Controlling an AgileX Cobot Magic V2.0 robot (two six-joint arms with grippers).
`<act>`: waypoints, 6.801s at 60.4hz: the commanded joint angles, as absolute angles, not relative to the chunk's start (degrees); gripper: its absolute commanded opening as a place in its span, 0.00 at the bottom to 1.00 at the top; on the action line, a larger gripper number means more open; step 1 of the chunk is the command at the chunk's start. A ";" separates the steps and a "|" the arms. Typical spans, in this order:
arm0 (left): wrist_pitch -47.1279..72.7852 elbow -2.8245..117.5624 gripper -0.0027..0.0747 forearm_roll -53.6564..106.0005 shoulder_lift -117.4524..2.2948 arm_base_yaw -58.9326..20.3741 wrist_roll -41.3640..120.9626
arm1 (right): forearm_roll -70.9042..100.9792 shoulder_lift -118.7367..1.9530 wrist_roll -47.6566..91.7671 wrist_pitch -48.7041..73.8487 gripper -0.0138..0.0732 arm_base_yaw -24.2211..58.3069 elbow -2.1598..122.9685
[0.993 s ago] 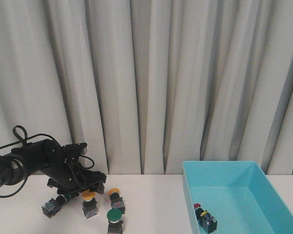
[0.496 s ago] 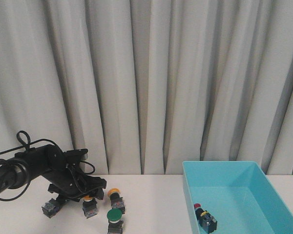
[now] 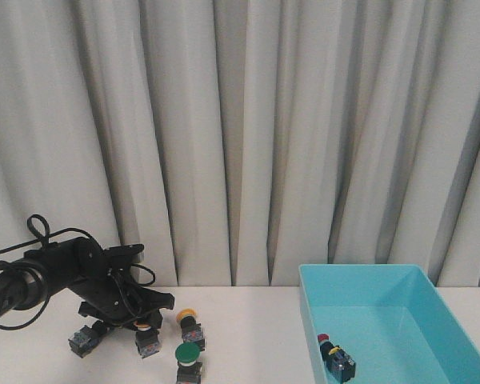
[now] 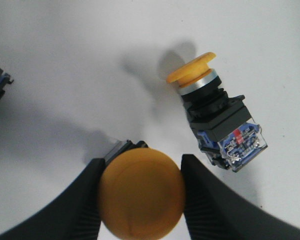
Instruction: Pick red and yellow buttons and place in box
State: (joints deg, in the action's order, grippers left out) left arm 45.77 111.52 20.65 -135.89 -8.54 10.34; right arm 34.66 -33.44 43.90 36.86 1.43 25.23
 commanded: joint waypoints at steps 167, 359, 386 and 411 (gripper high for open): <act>71.63 113.07 0.11 65.38 -86.39 -21.78 23.40 | 82.43 -65.15 85.39 68.05 0.73 1.29 76.95; 71.60 113.07 0.11 71.12 -86.21 -25.39 25.26 | 81.44 -65.63 85.11 72.02 0.20 1.29 76.95; 71.60 113.07 0.42 64.84 -86.21 -25.39 25.26 | 82.56 -65.63 85.11 71.23 0.18 1.29 76.95; 70.80 113.07 0.76 66.00 -86.21 -25.39 24.90 | 82.61 -65.63 84.62 68.76 0.18 1.29 76.95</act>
State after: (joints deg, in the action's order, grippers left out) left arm 72.33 111.68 61.91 -88.39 -25.09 24.99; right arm 77.79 -66.38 84.92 71.22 1.43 75.30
